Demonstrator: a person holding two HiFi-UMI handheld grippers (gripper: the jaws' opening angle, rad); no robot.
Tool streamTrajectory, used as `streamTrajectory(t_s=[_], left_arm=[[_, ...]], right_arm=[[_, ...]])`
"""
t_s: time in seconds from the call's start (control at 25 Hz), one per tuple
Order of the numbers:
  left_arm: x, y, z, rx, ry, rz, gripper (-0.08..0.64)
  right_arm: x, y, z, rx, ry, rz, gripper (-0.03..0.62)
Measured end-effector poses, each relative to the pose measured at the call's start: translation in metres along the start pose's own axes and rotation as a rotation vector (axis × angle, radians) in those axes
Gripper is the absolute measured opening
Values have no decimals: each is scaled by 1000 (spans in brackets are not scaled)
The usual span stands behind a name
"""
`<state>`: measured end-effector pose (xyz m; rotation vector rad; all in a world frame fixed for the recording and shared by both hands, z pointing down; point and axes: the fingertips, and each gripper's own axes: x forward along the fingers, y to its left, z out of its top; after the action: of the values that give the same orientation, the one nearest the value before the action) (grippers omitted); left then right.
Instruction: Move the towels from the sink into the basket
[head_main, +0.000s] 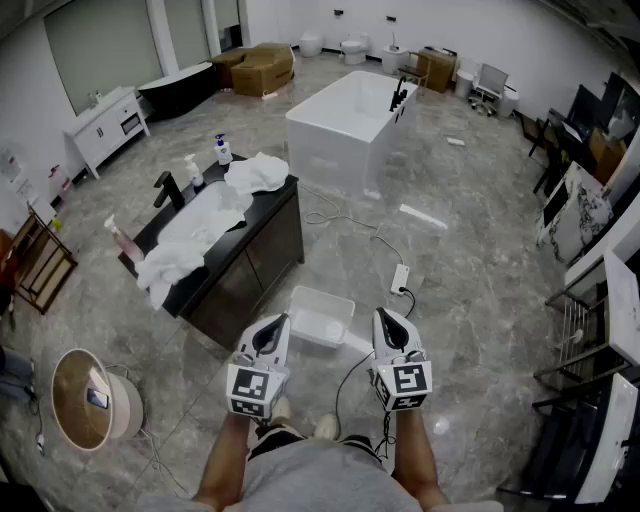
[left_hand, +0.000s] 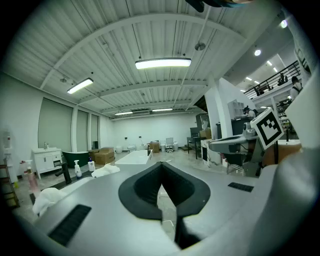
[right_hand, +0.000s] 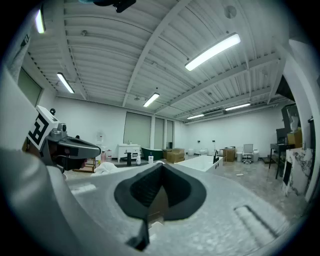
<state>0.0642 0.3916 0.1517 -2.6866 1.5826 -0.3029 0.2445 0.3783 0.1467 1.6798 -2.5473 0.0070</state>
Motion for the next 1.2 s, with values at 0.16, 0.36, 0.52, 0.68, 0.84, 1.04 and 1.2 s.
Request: streamTrajectory(t_s=[0.16,0.36,0.52,0.68,0.84,1.04,1.2], left_arm=[[1,-5,-5,-8,4,-8,9],[-4,1,-3,5,-6,17,9],[-14,17,-8,6,-2,61,9],[-28,52,-16,-13,8,153,9],[-42,94,-25,-33,12,230,9],[-59,161,-42,-51,40,318,9],[-72,224,-51,-74,59,409,9]], right_arm=[[-2,-2,-4,0,9,1,-2],[0,2,-4,28,-7,18,0],[16,22,-4,13,2,69,0],[46,61,-4,-15,6,164,0],[83,105,1,-25,-4,266,0],[141,161,5,-25,-5,364,0],[193,209,8,-34,1,455,0]])
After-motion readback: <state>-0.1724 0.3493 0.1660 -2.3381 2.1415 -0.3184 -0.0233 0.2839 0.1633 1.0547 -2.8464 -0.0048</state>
